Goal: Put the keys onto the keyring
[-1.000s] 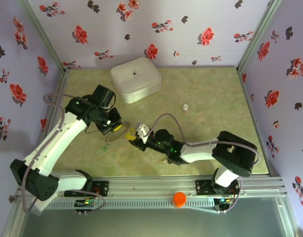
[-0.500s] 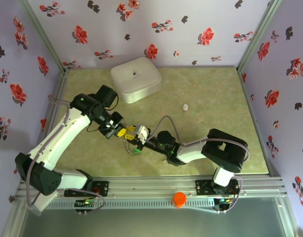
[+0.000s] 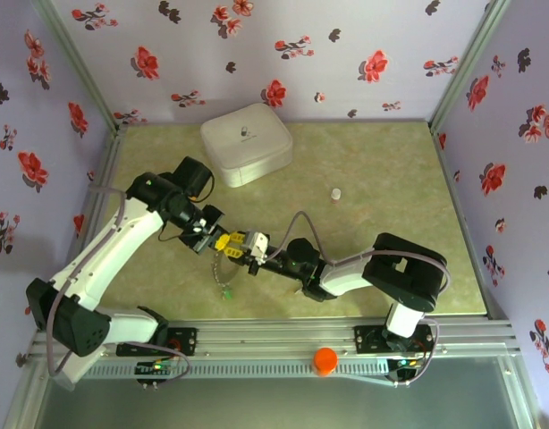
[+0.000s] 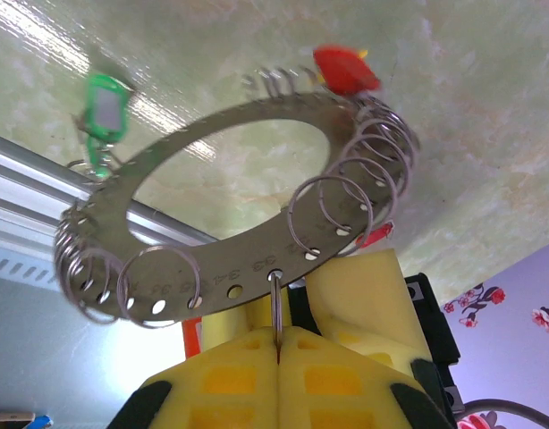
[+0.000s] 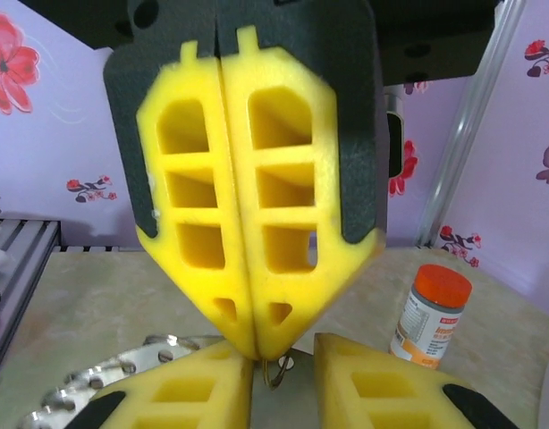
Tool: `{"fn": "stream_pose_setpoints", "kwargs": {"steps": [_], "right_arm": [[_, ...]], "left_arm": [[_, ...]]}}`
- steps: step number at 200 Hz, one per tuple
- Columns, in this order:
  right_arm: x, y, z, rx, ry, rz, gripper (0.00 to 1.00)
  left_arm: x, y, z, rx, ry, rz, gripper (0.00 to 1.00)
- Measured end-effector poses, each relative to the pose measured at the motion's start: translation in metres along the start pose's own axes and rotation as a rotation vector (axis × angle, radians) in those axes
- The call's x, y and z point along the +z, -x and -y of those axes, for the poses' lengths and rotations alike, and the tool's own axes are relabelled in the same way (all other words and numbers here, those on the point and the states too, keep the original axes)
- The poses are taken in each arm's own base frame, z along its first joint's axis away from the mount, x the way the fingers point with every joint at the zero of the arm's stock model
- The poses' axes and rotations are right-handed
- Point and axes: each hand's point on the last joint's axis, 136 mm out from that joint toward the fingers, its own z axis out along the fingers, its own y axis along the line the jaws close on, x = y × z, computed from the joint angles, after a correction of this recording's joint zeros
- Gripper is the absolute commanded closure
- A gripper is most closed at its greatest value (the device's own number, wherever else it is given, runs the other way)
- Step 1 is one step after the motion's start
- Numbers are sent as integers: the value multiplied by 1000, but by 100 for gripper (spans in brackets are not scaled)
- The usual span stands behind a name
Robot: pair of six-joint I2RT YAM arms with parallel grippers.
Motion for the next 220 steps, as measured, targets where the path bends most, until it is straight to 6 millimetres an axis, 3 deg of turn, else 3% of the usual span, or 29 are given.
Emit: {"fn": "stream_pose_setpoints", "kwargs": {"steps": [22,49,75,85,122,142,162,191,220], "right_arm": [[-1,-4,-2,-6,6,-7,100],[-1,-5,-2,-3,4,-6,100],[-1,-3,1,-2,-16,-1,100],[-3,-7,2,-1,-24,-12,100],[-15,-18,2,10,-13,-114,100],[-24,-10,6,9,3,-164,100],[-32,2,15,1,27,-218,100],[-42,22,33,-18,61,-296,100],[-52,33,40,-50,118,-391,100]], "left_arm": [[1,1,1,-16,-19,3,100],[0,1,1,-32,-33,6,100],[-4,3,2,-13,-79,31,26],[-10,7,3,4,-115,69,17],[-50,37,10,177,-371,320,15],[-68,53,18,426,-482,505,17],[-77,55,30,732,-521,652,23],[-73,49,44,1185,-494,790,34],[-43,34,41,1612,-467,807,39]]}}
